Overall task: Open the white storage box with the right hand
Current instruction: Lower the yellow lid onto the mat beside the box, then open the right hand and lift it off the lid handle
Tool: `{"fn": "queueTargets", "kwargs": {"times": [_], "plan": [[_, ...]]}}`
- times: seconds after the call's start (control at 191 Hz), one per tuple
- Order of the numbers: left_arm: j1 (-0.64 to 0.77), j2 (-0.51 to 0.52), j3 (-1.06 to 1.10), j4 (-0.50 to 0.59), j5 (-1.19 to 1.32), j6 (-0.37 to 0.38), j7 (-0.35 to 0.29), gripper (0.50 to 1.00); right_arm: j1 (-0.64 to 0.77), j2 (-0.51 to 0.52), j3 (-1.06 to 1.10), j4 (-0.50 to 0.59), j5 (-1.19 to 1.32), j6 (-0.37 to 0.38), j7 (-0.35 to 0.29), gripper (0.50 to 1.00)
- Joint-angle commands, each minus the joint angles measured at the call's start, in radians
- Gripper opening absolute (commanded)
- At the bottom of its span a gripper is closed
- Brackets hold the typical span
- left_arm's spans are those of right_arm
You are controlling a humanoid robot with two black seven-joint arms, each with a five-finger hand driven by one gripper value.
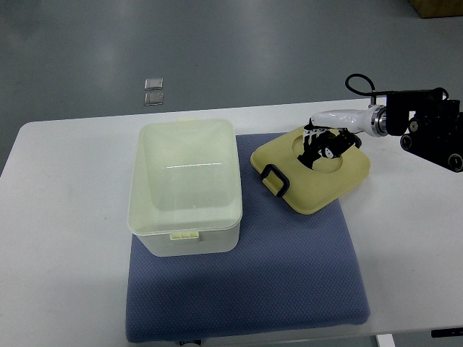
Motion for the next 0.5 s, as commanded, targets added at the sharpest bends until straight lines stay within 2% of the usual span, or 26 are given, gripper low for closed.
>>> {"fn": "queueTargets", "kwargs": {"times": [0.0, 0.267, 0.273, 0.278, 0.283, 0.288, 0.294, 0.299, 0.304, 0.309, 0.315, 0.336, 0.493], "plan": [[0.0, 0.0, 0.001, -0.002, 0.0, 0.0, 0.0, 1.0, -0.001, 0.007, -0.001, 0.0, 0.035, 0.004, -0.018, 0.5], [-0.002, 0.0, 0.0, -0.004, 0.0, 0.0, 0.0, 1.0, 0.002, 0.004, -0.001, 0.0, 0.031, 0.008, -0.012, 0.5], [-0.002, 0.0, 0.0, -0.002, 0.0, 0.0, 0.001, 1.0, 0.003, 0.004, -0.001, 0.0, 0.031, 0.009, -0.012, 0.539], [-0.002, 0.0, 0.0, -0.002, 0.0, 0.0, 0.001, 1.0, 0.003, 0.004, -0.001, 0.0, 0.031, 0.009, -0.012, 0.539], [-0.002, 0.0, 0.0, -0.002, 0.0, 0.0, 0.0, 1.0, 0.003, 0.004, -0.001, 0.0, 0.031, 0.009, -0.012, 0.588], [-0.002, 0.0, 0.0, -0.002, 0.0, 0.0, 0.0, 1.0, 0.003, 0.004, -0.001, 0.0, 0.031, 0.009, -0.012, 0.588], [-0.002, 0.0, 0.0, -0.002, 0.0, 0.0, 0.0, 1.0, 0.005, 0.004, -0.001, 0.0, 0.032, 0.011, -0.01, 0.635], [-0.002, 0.0, 0.0, -0.002, 0.0, 0.0, 0.0, 1.0, 0.005, 0.004, -0.001, 0.0, 0.032, 0.011, -0.01, 0.635], [-0.002, 0.0, 0.0, -0.002, 0.0, 0.0, 0.0, 1.0, 0.006, 0.003, -0.001, 0.0, 0.032, 0.011, -0.01, 0.674], [-0.002, 0.0, 0.0, -0.002, 0.0, 0.0, 0.0, 1.0, 0.006, 0.003, -0.001, 0.0, 0.032, 0.011, -0.01, 0.674], [-0.002, 0.0, 0.0, -0.002, 0.0, 0.0, 0.0, 1.0, 0.006, 0.003, -0.001, 0.0, 0.031, 0.012, -0.01, 0.707], [-0.002, 0.0, -0.002, -0.002, 0.0, 0.0, 0.0, 1.0, 0.008, 0.001, -0.001, 0.0, 0.031, 0.012, -0.009, 0.748], [-0.003, 0.0, -0.002, -0.004, 0.0, 0.0, 0.0, 1.0, 0.02, -0.014, 0.002, 0.002, 0.029, 0.037, -0.006, 0.823]]}}
